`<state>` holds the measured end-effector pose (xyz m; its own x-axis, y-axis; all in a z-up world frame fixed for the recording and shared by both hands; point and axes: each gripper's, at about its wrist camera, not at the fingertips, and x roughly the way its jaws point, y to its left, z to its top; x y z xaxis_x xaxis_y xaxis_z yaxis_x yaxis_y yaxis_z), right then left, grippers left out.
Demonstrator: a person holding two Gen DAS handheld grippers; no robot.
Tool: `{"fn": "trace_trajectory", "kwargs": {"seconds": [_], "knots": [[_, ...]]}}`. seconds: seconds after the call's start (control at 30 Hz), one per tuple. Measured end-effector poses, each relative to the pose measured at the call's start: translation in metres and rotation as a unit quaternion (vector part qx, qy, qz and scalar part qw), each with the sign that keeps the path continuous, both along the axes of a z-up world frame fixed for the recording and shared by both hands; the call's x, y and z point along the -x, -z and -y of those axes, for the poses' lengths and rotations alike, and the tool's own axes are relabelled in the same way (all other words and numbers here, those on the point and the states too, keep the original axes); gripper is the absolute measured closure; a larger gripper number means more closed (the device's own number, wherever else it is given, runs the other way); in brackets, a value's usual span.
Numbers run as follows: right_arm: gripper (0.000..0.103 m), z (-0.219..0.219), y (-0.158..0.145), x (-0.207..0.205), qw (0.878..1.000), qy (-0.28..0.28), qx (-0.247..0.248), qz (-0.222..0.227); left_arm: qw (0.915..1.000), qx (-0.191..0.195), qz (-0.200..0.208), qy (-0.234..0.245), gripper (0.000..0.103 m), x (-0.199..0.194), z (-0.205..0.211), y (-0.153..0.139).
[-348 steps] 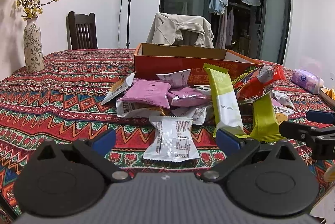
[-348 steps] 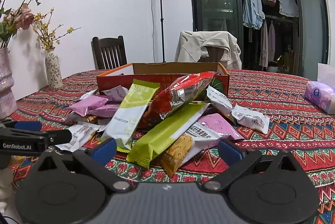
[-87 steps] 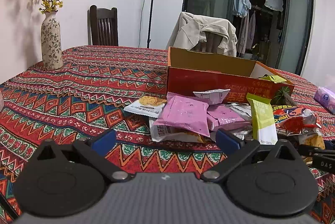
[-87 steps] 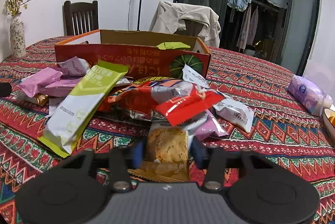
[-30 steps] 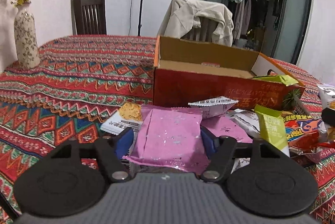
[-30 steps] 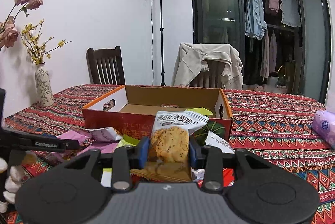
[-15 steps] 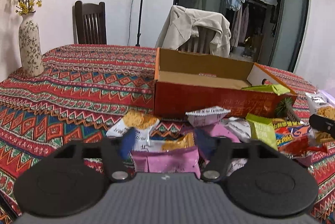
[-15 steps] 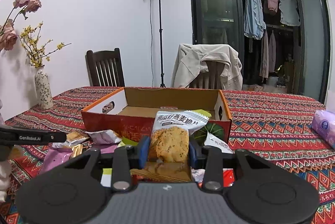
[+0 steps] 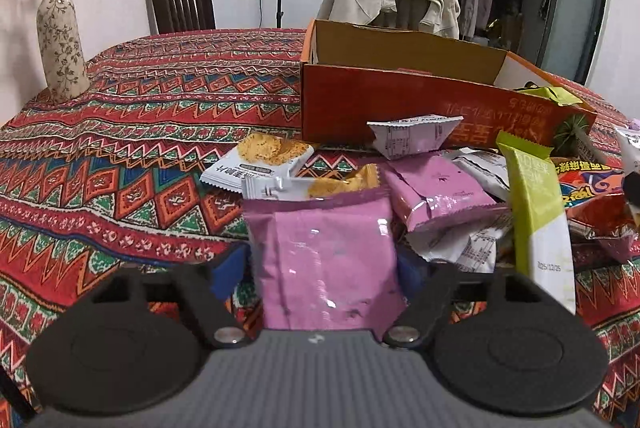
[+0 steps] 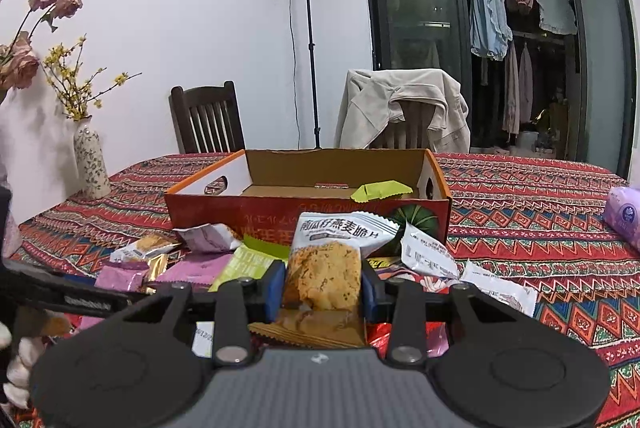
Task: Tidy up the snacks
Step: 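Grasp the pink bag with the left tool while the right tool holds the biscuit packet, then carry the pink bag and biscuit packet into the box and open both tools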
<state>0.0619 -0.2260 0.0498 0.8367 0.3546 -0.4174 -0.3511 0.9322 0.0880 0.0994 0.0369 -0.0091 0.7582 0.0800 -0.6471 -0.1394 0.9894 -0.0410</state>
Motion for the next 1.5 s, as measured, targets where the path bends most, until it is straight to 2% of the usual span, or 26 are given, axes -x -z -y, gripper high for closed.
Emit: {"fn": "trace_trajectory", "kwargs": {"seconds": [0.07, 0.43, 0.63, 0.7, 0.77, 0.87, 0.9, 0.97, 1.0, 1.1, 1.23, 1.5], "knots": [[0.066, 0.001, 0.001, 0.001, 1.000, 0.000, 0.000, -0.002, 0.9999, 0.014, 0.005, -0.003, 0.039, 0.004, -0.003, -0.002], [0.066, 0.004, -0.002, 0.001, 1.000, 0.003, -0.001, 0.005, 0.9987, 0.009, 0.049, 0.004, 0.039, 0.020, -0.005, -0.027], [0.066, 0.003, 0.000, 0.001, 1.000, 0.003, -0.002, 0.001, 0.9999, 0.008, 0.010, 0.000, 0.038, 0.011, -0.008, -0.007], [0.066, 0.004, 0.000, 0.001, 1.000, 0.002, -0.002, 0.001, 1.0000, 0.003, 0.006, -0.006, 0.029, 0.013, -0.008, -0.001], [0.066, 0.004, 0.001, 0.001, 1.000, 0.003, -0.003, 0.000, 0.9997, -0.011, 0.006, -0.020, 0.016, 0.018, -0.008, 0.000], [0.066, 0.004, 0.002, 0.001, 1.000, 0.002, -0.005, -0.001, 0.9994, -0.013, 0.006, -0.033, 0.014, 0.027, -0.010, 0.000], [0.066, 0.004, 0.002, 0.001, 1.000, 0.001, -0.005, -0.001, 0.9992, -0.012, 0.007, -0.038, 0.016, 0.030, -0.010, 0.001], [0.066, 0.004, 0.004, 0.002, 1.000, 0.000, -0.006, -0.003, 0.9993, -0.013, 0.007, -0.035, 0.036, 0.034, -0.009, 0.002], [0.066, 0.003, 0.004, 0.002, 1.000, -0.001, -0.006, -0.003, 0.9991, -0.020, 0.011, -0.037, 0.042, 0.037, -0.006, 0.001], [0.066, 0.003, 0.004, 0.004, 1.000, -0.004, -0.006, -0.003, 0.9995, -0.005, 0.015, -0.028, 0.042, 0.043, -0.008, -0.002], [0.066, 0.004, 0.002, 0.005, 1.000, -0.001, -0.008, -0.001, 0.9991, -0.010, 0.036, -0.022, 0.042, 0.051, -0.007, -0.012], [0.066, 0.004, -0.017, -0.009, 1.000, 0.001, -0.001, 0.027, 0.9945, -0.020, 0.102, -0.012, 0.042, 0.032, -0.003, -0.058]]}}
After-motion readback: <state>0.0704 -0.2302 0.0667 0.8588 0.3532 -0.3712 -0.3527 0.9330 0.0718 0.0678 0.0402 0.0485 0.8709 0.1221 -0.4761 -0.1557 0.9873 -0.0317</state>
